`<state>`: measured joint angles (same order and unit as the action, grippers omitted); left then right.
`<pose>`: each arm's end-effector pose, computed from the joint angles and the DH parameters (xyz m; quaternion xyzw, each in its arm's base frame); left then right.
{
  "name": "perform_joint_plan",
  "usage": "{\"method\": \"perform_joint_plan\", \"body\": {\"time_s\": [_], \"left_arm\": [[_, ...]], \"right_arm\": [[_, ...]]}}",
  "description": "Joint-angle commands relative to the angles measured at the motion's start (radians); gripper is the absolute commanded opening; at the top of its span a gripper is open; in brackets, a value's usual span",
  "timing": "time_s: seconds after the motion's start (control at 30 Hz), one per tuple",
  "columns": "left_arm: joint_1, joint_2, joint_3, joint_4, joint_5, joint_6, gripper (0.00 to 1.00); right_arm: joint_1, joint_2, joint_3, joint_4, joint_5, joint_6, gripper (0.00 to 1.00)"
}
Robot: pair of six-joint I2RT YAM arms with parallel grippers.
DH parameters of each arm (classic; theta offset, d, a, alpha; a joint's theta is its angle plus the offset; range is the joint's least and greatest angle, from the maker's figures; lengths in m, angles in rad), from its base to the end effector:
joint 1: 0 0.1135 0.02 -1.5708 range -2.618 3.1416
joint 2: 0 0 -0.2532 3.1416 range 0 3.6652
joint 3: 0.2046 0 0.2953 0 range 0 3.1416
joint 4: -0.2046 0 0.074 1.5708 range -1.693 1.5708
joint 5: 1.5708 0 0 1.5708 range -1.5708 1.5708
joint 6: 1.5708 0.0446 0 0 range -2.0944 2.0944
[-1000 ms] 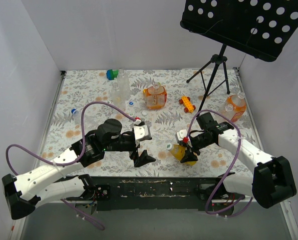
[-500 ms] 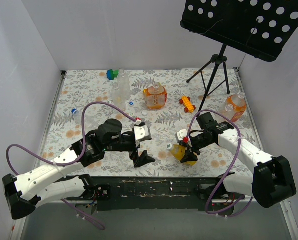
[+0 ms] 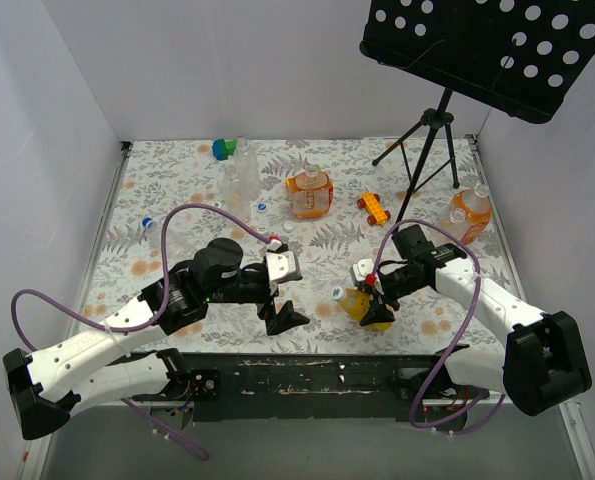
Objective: Unscrew the bottle caps
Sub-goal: Unscrew the bottle cap from the plastic bottle.
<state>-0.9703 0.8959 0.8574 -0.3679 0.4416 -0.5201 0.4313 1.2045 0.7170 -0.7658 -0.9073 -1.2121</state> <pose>0.1301 -0.2237 0.3148 0.2993 0.7675 -0.4983 0.2703 0.2075 0.1342 0.1711 -0.6971 0.5537 0.3461 0.2961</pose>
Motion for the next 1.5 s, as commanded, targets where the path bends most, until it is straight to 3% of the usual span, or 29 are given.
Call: {"method": "perform_joint_plan", "body": {"time_s": [0.0, 1.47], "left_arm": [[0.005, -0.023, 0.000, -0.011, -0.004, 0.014, 0.98], [0.005, -0.048, -0.080, 0.099, 0.008, -0.015, 0.98]], "right_arm": [[-0.002, 0.012, 0.015, -0.020, -0.028, -0.014, 0.11], [0.000, 0.023, 0.015, -0.021, -0.028, -0.017, 0.12]]}}
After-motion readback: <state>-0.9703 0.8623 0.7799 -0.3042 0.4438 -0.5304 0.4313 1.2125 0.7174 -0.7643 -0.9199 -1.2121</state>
